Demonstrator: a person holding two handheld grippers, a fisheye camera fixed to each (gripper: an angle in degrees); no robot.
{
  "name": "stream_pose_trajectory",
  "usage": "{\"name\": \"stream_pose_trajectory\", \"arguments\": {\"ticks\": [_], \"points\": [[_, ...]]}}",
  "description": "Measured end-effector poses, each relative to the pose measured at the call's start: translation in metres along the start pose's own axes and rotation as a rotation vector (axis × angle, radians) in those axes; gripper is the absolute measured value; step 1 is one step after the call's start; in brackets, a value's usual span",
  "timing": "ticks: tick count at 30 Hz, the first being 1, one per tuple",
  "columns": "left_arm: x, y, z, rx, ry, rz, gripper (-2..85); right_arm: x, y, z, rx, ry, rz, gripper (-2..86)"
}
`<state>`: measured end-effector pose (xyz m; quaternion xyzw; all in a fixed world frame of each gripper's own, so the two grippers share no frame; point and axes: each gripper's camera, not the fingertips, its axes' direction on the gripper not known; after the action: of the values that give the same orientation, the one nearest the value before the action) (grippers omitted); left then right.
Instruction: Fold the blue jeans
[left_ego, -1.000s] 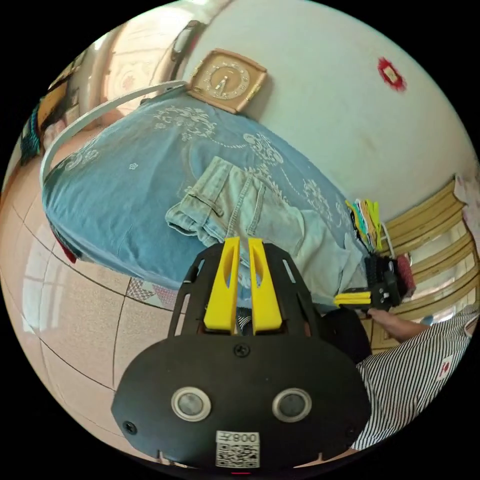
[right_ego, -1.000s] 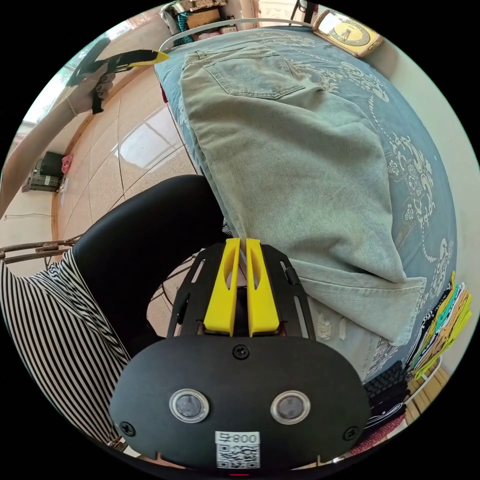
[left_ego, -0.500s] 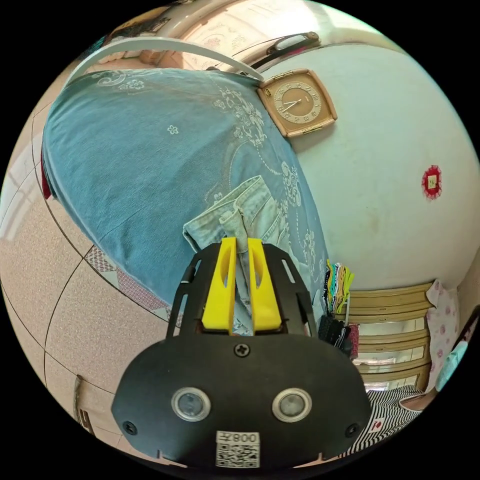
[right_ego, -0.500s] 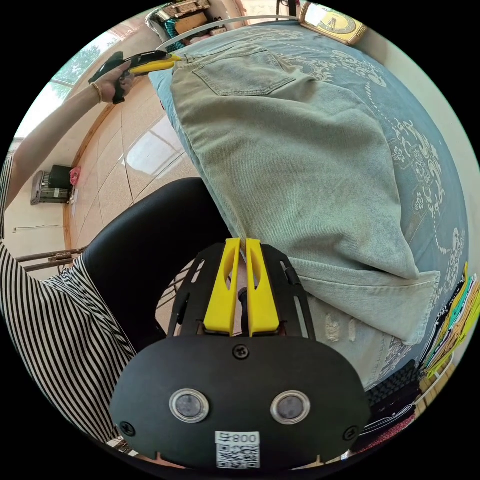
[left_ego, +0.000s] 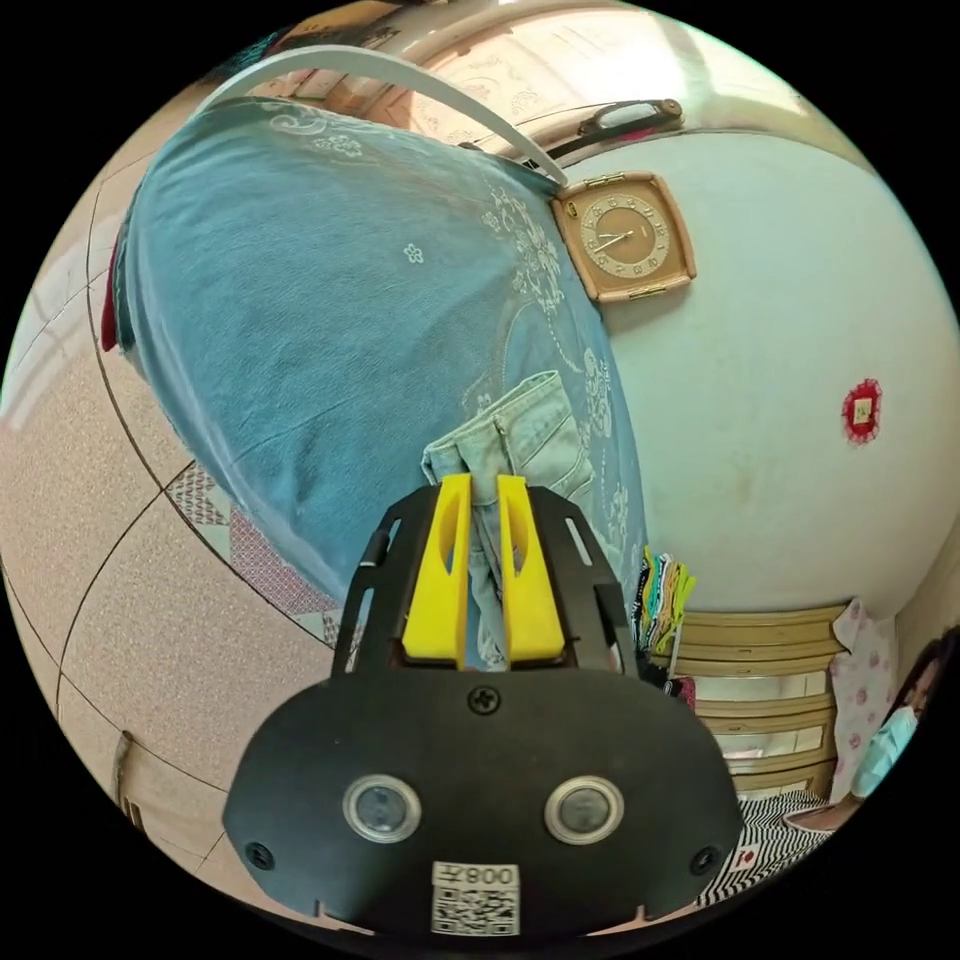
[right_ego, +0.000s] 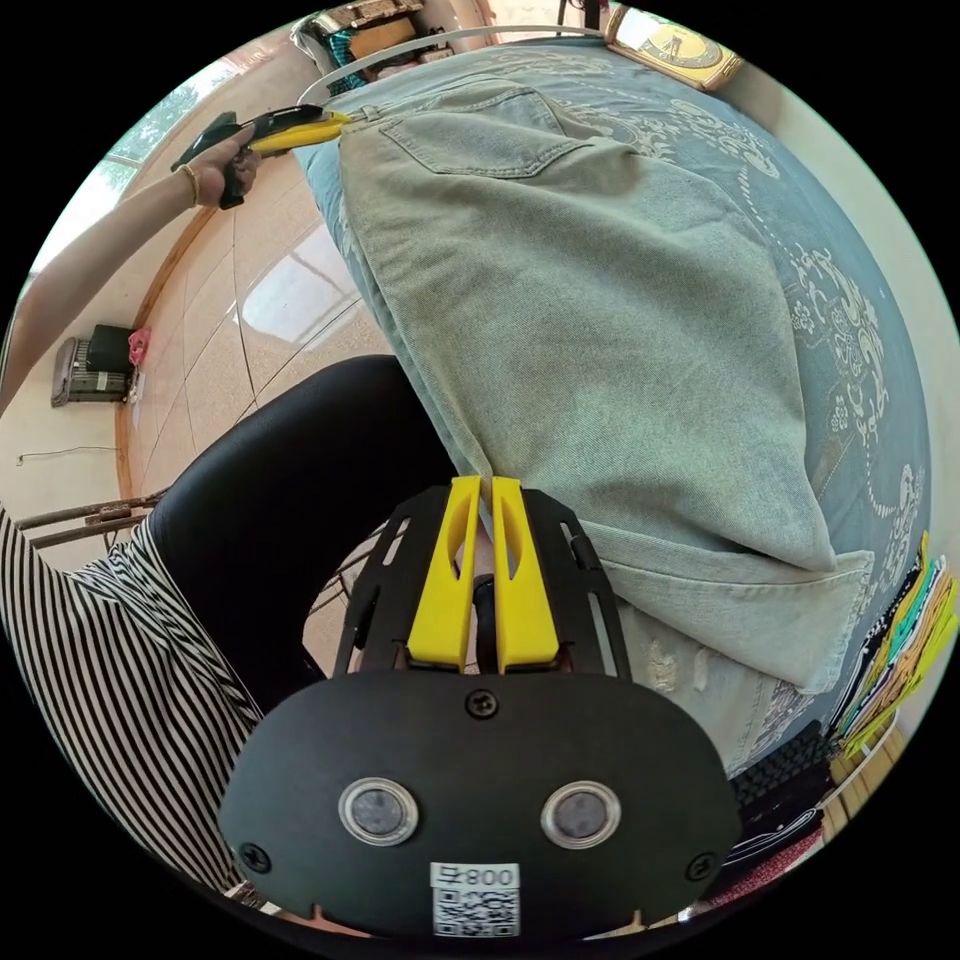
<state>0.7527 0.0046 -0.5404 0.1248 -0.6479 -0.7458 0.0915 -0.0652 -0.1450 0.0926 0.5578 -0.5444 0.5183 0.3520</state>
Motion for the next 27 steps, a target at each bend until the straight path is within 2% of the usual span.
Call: {"name": "stream_pose_trajectory", "arguments": {"ticks": [4, 7, 9, 12, 14, 17, 19, 24, 27], "points": [[0.009, 0.029, -0.005, 0.069, 0.023, 0.003, 3.2, 0.012, 0.002, 0.016, 0.019, -0.003, -0.01, 2.4], [0.037, 0.062, -0.001, 0.106, 0.111, 0.094, 2.5, 0.021, 0.005, 0.029, 0.039, -0.005, -0.002, 2.5], [0.076, 0.086, 0.021, 0.04, 0.167, 0.198, 2.0, 0.025, 0.009, 0.038, 0.061, 0.006, 0.002, 2.6], [0.161, 0.139, 0.095, -0.178, 0.167, 0.413, 1.0, 0.032, 0.015, 0.052, 0.094, 0.028, 0.006, 2.7], [0.22, 0.183, 0.167, -0.365, 0.085, 0.575, 0.5, 0.04, 0.018, 0.063, 0.102, 0.035, 0.016, 2.7], [0.264, 0.229, 0.24, -0.532, -0.031, 0.668, 0.3, 0.049, 0.024, 0.078, 0.113, 0.048, 0.024, 2.8], [0.275, 0.251, 0.269, -0.59, -0.132, 0.672, 0.3, 0.057, 0.028, 0.088, 0.125, 0.047, 0.033, 2.9], [0.316, 0.28, 0.296, -0.574, -0.147, 0.663, 0.4, 0.09, 0.039, 0.113, 0.174, -0.031, 0.081, 2.7], [0.367, 0.304, 0.308, -0.538, -0.136, 0.716, 0.7, 0.12, 0.054, 0.12, 0.236, -0.145, 0.143, 2.2]]}}
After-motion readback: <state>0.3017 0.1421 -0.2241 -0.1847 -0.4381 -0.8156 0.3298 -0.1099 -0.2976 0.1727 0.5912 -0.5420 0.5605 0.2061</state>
